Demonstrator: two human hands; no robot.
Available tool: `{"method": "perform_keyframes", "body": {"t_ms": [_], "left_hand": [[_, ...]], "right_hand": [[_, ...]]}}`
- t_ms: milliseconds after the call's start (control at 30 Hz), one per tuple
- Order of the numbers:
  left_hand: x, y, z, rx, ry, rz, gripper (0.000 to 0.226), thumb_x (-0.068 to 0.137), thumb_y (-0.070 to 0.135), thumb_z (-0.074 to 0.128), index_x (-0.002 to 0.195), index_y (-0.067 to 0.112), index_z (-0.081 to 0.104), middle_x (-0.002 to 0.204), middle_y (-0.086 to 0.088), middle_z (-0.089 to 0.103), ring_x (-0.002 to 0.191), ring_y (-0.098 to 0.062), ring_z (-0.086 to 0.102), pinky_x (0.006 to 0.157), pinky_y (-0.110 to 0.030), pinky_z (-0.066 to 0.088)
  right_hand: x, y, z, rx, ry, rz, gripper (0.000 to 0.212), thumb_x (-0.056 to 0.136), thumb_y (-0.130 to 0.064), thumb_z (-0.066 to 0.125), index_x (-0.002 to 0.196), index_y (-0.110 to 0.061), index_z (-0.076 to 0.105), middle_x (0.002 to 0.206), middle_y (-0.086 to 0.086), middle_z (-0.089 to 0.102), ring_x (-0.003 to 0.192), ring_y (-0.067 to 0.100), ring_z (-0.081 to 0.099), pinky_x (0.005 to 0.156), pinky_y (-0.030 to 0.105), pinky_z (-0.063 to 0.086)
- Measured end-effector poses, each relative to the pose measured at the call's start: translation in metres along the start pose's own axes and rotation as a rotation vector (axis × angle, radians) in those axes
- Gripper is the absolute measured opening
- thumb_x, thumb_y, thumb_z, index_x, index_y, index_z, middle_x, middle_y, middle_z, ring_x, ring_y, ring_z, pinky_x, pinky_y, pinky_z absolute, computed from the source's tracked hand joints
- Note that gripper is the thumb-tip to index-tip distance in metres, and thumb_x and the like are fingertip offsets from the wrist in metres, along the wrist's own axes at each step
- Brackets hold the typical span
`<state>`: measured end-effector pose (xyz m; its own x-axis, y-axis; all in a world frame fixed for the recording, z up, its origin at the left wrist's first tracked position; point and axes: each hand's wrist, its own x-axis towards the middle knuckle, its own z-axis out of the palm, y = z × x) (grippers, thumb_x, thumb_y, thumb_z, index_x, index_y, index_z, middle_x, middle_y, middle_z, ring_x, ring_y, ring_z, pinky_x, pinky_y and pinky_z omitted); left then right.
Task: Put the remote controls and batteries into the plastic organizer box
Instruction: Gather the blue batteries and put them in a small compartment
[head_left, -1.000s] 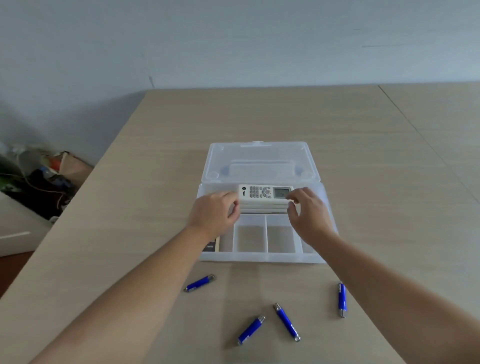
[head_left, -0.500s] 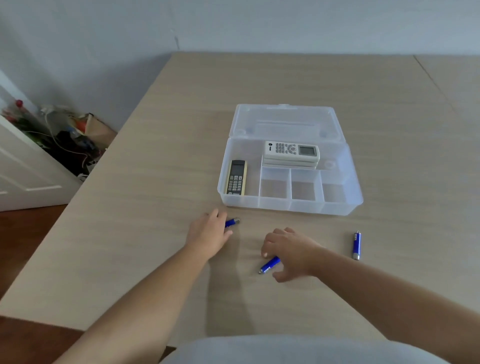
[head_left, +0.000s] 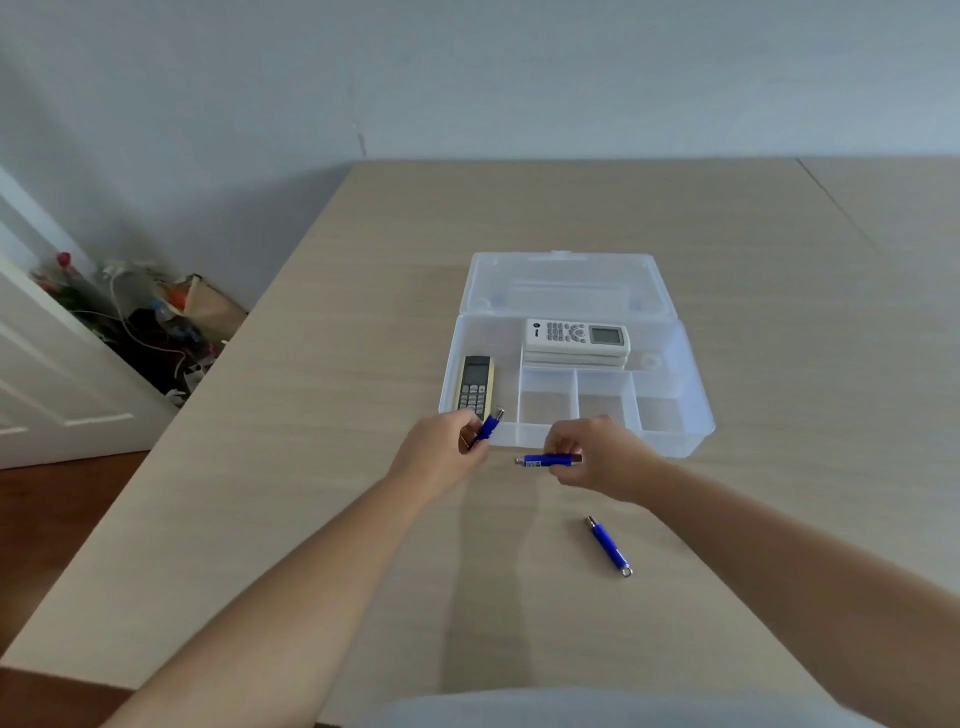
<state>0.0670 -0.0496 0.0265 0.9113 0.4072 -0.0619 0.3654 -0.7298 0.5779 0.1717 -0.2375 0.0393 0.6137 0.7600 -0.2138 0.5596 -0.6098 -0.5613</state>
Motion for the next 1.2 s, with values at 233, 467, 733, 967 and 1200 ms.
{"method": "perform_keyframes", "body": {"t_ms": [233, 467, 733, 967, 1200], "left_hand": [[0.046, 0.071, -0.004, -0.205, -0.081, 0.014, 0.025, 0.082, 0.019, 0.062, 0.104, 0.023, 0.053, 0.081, -0.001, 0.070, 0.074, -0.020, 0.065, 0.063, -0.031, 0.050], [0.074, 0.101, 0.033, -0.417, -0.246, -0.073, 0.058, 0.082, 0.005, 0.059, 0.132, 0.032, 0.047, 0.085, -0.013, 0.072, 0.073, -0.019, 0.071, 0.066, -0.027, 0.052], [0.097, 0.117, 0.056, -0.510, -0.354, -0.191, 0.038, 0.080, -0.002, 0.055, 0.111, 0.019, 0.048, 0.080, -0.013, 0.064, 0.065, -0.027, 0.066, 0.070, -0.036, 0.058], [0.107, 0.113, 0.067, -0.522, -0.383, -0.220, 0.030, 0.084, 0.004, 0.058, 0.106, 0.021, 0.045, 0.096, -0.023, 0.073, 0.072, -0.028, 0.071, 0.073, -0.038, 0.059], [0.107, 0.110, 0.070, -0.509, -0.388, -0.220, 0.031, 0.085, 0.006, 0.058, 0.108, 0.021, 0.046, 0.097, -0.020, 0.074, 0.071, -0.025, 0.072, 0.061, -0.026, 0.055]], "right_hand": [[0.007, 0.031, -0.068, 0.270, 0.278, 0.184, 0.017, 0.072, -0.009, 0.078, 0.080, -0.016, 0.065, 0.071, -0.003, 0.062, 0.061, 0.009, 0.053, 0.054, 0.015, 0.040], [0.006, 0.085, -0.099, 0.213, 0.285, 0.327, 0.015, 0.083, -0.009, 0.063, 0.094, -0.016, 0.072, 0.079, 0.001, 0.063, 0.066, 0.017, 0.052, 0.053, 0.020, 0.038], [0.045, 0.108, -0.098, -0.415, -0.136, 0.311, 0.019, 0.085, 0.000, 0.052, 0.095, 0.000, 0.068, 0.103, 0.012, 0.067, 0.090, 0.024, 0.061, 0.073, 0.030, 0.046], [0.054, 0.103, -0.074, -0.754, -0.184, 0.254, 0.034, 0.081, 0.011, 0.043, 0.059, -0.012, 0.033, 0.070, 0.002, 0.051, 0.061, 0.017, 0.049, 0.078, 0.029, 0.041], [0.048, 0.111, -0.067, -0.873, -0.212, 0.160, 0.037, 0.081, 0.009, 0.049, 0.058, -0.015, 0.034, 0.080, 0.002, 0.064, 0.070, 0.021, 0.053, 0.098, 0.028, 0.034]]}}
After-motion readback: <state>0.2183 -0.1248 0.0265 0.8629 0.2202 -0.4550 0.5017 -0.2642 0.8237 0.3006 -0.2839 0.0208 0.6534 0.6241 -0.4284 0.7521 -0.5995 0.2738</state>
